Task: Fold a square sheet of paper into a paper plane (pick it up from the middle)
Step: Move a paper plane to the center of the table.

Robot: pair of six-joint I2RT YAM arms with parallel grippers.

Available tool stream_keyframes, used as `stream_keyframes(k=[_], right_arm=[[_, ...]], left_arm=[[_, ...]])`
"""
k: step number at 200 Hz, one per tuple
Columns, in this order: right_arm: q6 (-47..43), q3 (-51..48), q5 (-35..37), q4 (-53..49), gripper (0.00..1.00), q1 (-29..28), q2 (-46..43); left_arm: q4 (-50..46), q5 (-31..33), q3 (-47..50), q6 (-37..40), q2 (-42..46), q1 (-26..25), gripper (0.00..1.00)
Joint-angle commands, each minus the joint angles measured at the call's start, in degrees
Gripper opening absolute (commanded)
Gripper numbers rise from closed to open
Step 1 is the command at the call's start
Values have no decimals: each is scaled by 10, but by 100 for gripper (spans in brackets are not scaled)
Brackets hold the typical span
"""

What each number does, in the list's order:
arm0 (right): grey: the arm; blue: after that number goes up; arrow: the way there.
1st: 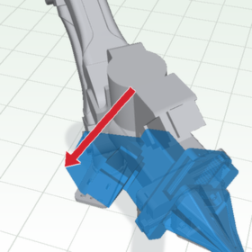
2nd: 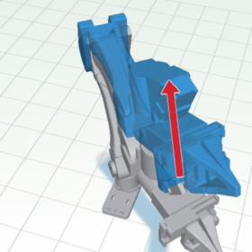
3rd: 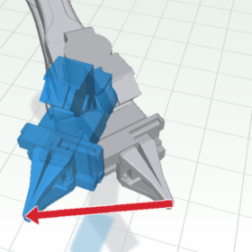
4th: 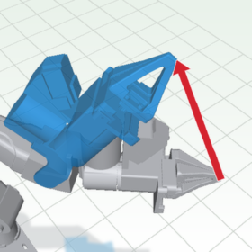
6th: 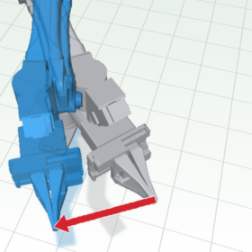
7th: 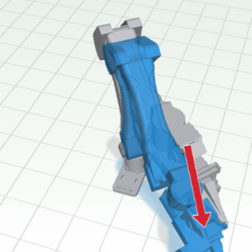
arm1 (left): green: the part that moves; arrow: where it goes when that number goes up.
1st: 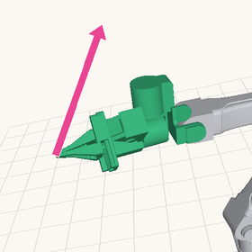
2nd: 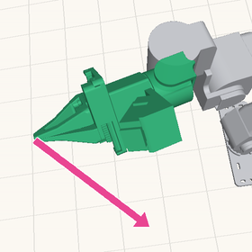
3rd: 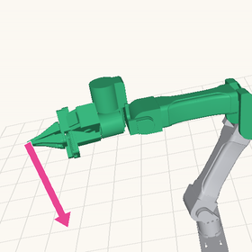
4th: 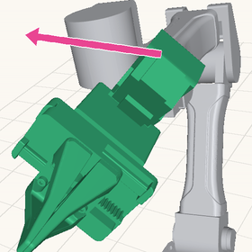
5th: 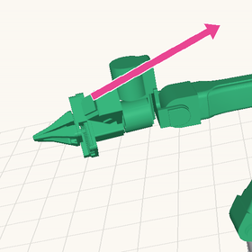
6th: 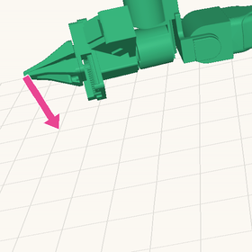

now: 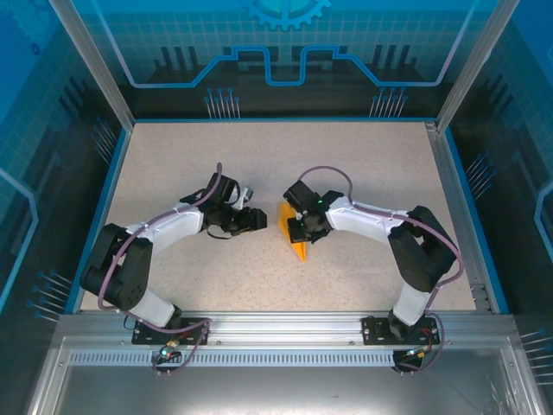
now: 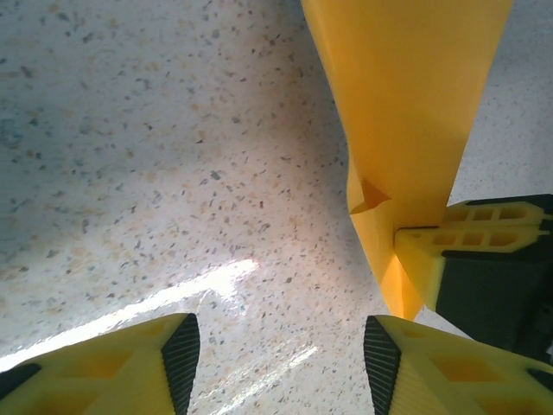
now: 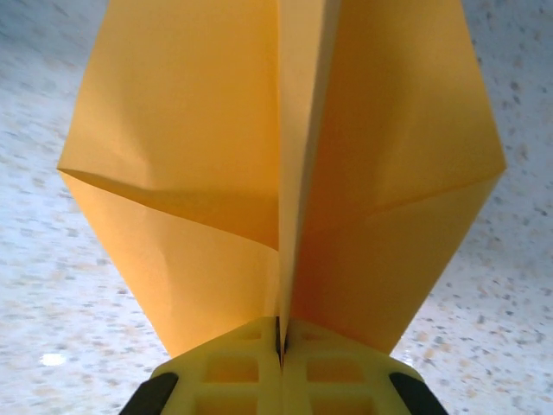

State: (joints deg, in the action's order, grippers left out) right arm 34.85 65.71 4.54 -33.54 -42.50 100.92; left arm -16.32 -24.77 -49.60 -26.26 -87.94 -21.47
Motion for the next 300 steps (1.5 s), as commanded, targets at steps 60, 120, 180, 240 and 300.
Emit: stream_keyframes(k=[60, 120, 180, 240, 300], right_arm=[[-16, 23, 51, -29, 14, -21, 58], [-15, 29, 69, -29, 15, -32, 68], [-27, 44, 73, -30, 13, -48, 100], [-28, 51, 55, -25, 15, -51, 105], [-43, 46, 25, -51, 36, -27, -41]], left_arm=[[-40, 29, 8, 25, 30, 5, 61], [-40, 22, 7, 31, 15, 5, 61], [-34, 13, 14, 33, 8, 5, 61], [-34, 6, 12, 32, 13, 4, 62], [-75, 66, -25, 73, 81, 4, 67]])
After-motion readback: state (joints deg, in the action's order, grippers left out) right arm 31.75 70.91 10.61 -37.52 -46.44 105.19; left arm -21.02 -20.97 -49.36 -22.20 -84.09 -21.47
